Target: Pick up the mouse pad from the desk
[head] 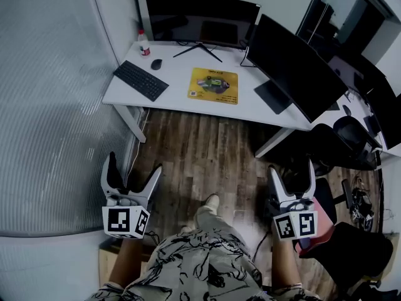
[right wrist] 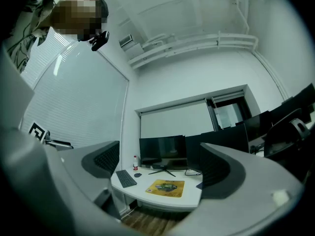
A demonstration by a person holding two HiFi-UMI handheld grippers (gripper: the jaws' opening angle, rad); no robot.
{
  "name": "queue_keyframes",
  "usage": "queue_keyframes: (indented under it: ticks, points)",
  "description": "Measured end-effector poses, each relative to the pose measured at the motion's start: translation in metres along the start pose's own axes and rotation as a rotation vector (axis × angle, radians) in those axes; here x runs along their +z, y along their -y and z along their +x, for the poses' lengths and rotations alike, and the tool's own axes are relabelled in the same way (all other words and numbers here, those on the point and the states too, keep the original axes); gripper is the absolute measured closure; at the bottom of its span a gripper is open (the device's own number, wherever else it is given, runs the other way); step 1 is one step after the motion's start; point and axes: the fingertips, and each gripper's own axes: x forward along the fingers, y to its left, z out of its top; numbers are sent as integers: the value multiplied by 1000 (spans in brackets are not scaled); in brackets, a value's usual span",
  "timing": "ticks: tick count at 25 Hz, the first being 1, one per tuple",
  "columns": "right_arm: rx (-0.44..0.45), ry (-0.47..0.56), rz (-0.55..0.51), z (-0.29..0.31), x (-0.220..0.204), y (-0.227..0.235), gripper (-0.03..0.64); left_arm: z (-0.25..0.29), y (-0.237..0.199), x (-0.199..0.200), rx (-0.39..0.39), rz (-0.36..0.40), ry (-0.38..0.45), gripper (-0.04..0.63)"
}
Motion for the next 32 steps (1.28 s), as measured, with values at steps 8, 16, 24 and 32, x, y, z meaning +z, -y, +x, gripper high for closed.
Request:
queue_keyframes:
  ticks: [8,16,24,32]
  points:
    - [3,-4,12,67,-3,38,117,71,-6,14,9,7,16,29]
    - [7,-14,16,125,-9,72,117,131,-5,15,22,0,6,26]
    - [44,-18,29,177,-15,112,117,185,7,16,36,-3,18,26]
    - [86,-4,50,217,-22,142,117,225,33,9,60,-42,27,26]
